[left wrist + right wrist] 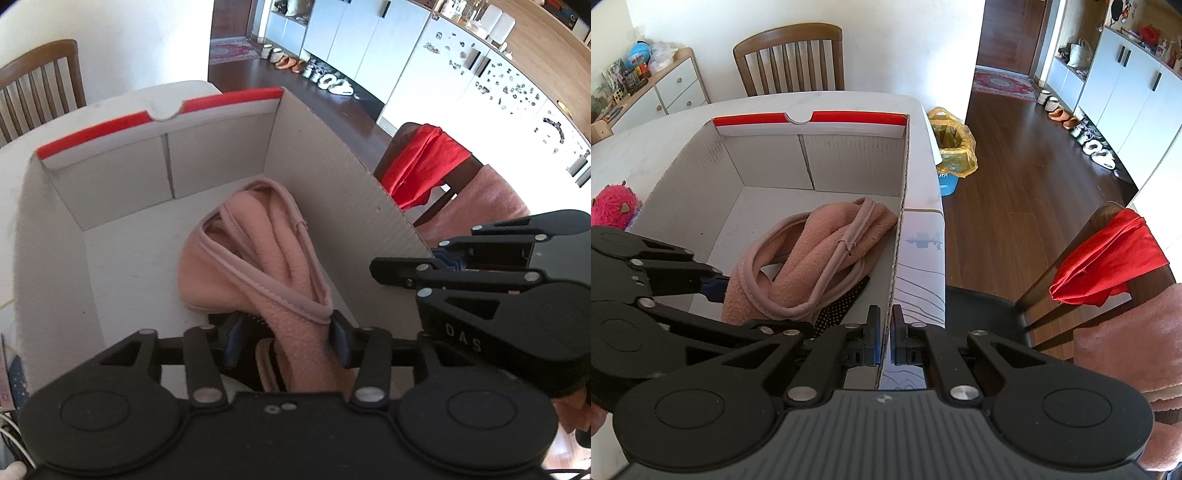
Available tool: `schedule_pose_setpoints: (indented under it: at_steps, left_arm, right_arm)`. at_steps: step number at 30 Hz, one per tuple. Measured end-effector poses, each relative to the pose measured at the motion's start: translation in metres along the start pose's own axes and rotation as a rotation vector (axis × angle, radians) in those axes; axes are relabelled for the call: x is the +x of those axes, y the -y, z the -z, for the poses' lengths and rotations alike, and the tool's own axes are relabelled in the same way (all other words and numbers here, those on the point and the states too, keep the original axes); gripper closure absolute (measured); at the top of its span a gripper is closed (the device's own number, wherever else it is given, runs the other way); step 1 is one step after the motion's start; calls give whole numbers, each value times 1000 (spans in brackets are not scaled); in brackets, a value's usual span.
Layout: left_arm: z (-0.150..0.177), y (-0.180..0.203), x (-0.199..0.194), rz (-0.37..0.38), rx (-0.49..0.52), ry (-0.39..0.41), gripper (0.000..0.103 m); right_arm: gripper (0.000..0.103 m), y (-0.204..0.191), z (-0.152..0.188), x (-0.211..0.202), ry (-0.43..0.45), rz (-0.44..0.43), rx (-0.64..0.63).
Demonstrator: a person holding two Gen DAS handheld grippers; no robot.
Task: Organize objects
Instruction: 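Carry the pink cloth into the box and release it onto the glove, then return the left gripper to the pile and grasp the patterned paper roll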
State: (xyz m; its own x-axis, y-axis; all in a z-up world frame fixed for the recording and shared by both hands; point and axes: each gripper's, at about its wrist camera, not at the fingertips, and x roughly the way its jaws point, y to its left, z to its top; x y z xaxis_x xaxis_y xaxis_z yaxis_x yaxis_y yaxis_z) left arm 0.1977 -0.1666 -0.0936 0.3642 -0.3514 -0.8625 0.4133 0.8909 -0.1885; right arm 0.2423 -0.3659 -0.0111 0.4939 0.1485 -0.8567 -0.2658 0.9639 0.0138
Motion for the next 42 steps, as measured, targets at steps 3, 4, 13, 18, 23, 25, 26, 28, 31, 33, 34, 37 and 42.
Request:
schedule_pose_setpoints:
  at_steps: [3, 4, 13, 18, 23, 25, 26, 28, 31, 33, 34, 37, 42]
  left_arm:
    - [2, -1, -8, -3, -7, 27, 47]
    - [2, -1, -11, -2, -9, 35, 47]
    - [11, -5, -55, 6, -36, 121, 43]
    - [16, -12, -81, -17, -51, 167, 42]
    - [24, -23, -103, -41, -75, 208, 35]
    - [28, -29, -112, -54, -85, 228, 30]
    - [31, -32, -117, -56, -93, 239, 29]
    - [34, -38, -126, -61, -111, 253, 26]
    - [41, -47, -140, -83, -126, 277, 16]
    - [48, -53, -150, -105, -129, 297, 10]
    - [51, -56, -154, -118, -129, 304, 7]
    - [60, -67, -166, -167, -143, 328, 1]
    - [74, -91, -176, -255, -192, 311, 1]
  right_arm:
    - [99, -1, 0, -1, 1, 2, -1]
    - [99, -1, 0, -1, 2, 3, -2]
    - [99, -4, 1, -3, -2, 20, -18]
    - [99, -8, 1, -4, -5, 29, -25]
    - [99, -10, 1, -4, -6, 35, -30]
    - [99, -11, 1, -4, -7, 36, -30]
    - [99, -10, 1, -4, -7, 37, -30]
    - [99, -11, 1, -4, -7, 37, -27]
    - [99, -11, 1, -4, -8, 41, -27]
    - [99, -11, 1, -5, -9, 42, -27]
    - [99, -11, 2, -5, -10, 43, -27]
    - [99, -11, 2, -5, -12, 47, -27]
    - [99, -13, 2, -5, -14, 57, -25]
